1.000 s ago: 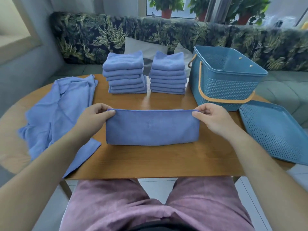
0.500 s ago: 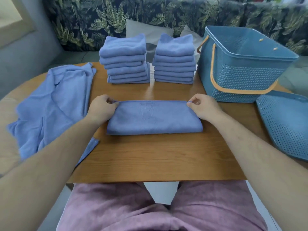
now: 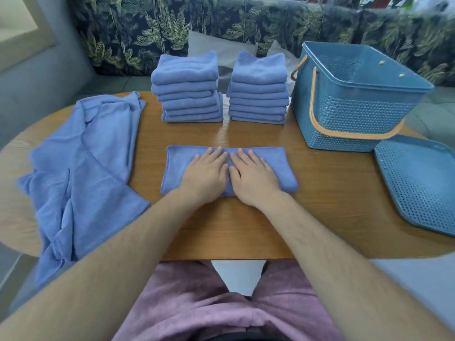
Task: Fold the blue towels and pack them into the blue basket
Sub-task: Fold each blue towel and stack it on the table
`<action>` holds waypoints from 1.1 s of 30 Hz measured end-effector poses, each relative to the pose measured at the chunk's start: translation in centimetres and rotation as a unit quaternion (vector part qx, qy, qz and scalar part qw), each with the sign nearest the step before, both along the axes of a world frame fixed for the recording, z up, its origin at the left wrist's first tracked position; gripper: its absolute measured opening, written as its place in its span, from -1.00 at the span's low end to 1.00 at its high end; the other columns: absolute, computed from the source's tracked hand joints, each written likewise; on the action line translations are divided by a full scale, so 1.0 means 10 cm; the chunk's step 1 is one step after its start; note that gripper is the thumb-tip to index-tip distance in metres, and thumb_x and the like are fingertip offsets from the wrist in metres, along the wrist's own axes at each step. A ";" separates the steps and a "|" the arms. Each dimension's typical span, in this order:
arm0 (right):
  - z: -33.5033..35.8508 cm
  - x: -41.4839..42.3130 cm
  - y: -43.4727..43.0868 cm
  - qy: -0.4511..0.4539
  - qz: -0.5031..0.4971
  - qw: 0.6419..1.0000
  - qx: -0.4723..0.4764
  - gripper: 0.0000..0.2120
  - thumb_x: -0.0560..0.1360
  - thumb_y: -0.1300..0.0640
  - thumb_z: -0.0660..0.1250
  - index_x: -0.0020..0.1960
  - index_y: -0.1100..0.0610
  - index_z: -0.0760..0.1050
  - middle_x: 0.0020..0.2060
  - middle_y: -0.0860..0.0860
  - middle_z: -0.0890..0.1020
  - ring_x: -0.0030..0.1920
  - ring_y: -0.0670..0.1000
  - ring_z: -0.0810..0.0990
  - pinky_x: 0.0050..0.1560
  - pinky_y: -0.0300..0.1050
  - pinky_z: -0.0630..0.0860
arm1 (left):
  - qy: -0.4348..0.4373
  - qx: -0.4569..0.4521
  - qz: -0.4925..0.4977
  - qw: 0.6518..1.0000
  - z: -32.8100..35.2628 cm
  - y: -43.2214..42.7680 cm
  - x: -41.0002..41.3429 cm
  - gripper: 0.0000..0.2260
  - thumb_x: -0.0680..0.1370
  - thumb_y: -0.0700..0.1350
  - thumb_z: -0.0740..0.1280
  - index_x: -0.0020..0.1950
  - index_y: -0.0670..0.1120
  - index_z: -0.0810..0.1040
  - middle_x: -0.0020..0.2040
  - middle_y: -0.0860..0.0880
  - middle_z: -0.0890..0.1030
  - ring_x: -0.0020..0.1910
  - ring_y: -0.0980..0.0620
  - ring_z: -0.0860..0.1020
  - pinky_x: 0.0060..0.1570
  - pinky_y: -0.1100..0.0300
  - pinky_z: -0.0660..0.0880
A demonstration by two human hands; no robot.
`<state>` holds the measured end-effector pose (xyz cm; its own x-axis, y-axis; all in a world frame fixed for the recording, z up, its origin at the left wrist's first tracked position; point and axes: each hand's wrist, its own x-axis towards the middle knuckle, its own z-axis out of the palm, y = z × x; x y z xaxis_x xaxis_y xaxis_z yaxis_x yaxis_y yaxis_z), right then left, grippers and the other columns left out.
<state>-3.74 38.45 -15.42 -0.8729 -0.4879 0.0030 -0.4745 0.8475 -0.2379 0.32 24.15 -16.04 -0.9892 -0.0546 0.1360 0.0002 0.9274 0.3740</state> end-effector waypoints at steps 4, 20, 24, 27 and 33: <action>-0.05 -0.10 0.37 -0.019 -0.039 0.998 0.033 -0.42 0.68 -0.23 -0.14 0.66 -0.09 -0.02 0.65 -0.08 -0.08 0.63 -0.04 -0.17 0.61 0.02 -0.23 | -0.062 -0.047 0.059 0.995 -0.05 -0.36 0.07 -0.50 0.69 0.19 -0.03 0.64 0.14 0.11 0.65 0.09 0.01 0.63 0.03 -0.07 0.58 0.01 -0.14; -0.14 0.56 -0.14 0.205 -0.036 0.976 -0.065 -0.74 0.53 -0.08 0.19 -0.01 0.02 0.60 -0.03 -0.05 0.62 -0.01 0.11 0.53 -0.05 0.07 0.38 | 0.004 -0.044 -0.022 0.999 -0.07 -0.65 0.25 -0.59 0.72 -0.03 0.06 0.58 0.13 0.27 0.62 0.10 0.17 0.62 0.08 0.06 0.57 0.02 -0.08; -0.08 0.44 -0.01 0.155 -0.051 0.985 -0.056 -0.67 0.49 -0.07 0.19 0.10 -0.01 0.63 0.13 -0.08 0.65 0.19 0.08 0.54 0.14 0.06 0.34 | 0.000 -0.116 0.027 0.993 0.08 -0.52 0.34 -0.54 0.64 0.18 0.07 0.50 0.10 0.41 0.49 0.05 0.43 0.46 -0.02 0.36 0.40 0.01 0.25; -0.02 0.22 0.25 0.090 -0.048 0.992 -0.077 -0.65 0.53 0.02 0.25 0.28 -0.08 0.60 0.43 -0.13 0.49 0.55 0.04 0.26 0.43 0.00 0.17 | 0.015 -0.185 -0.004 0.983 0.23 -0.34 0.47 -0.54 0.57 0.30 0.11 0.27 0.10 0.59 0.09 0.07 0.58 0.16 -0.04 0.52 0.09 0.03 0.34; 0.04 0.44 0.56 0.072 0.081 0.982 -0.152 -0.62 0.53 -0.05 0.25 0.32 -0.06 0.60 0.43 -0.10 0.50 0.58 0.04 0.23 0.48 0.03 0.28 | 0.104 -0.015 -0.159 0.982 0.11 -0.18 0.60 -0.61 0.56 0.21 0.19 0.17 0.04 0.66 0.09 0.07 0.61 0.12 0.01 0.56 0.12 0.17 0.44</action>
<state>0.61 44.01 -15.06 -0.7633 -0.5780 0.2885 -0.6450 0.6576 -0.3893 6.28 22.35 -14.98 -0.9061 0.2597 0.3339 0.3650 0.8790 0.3068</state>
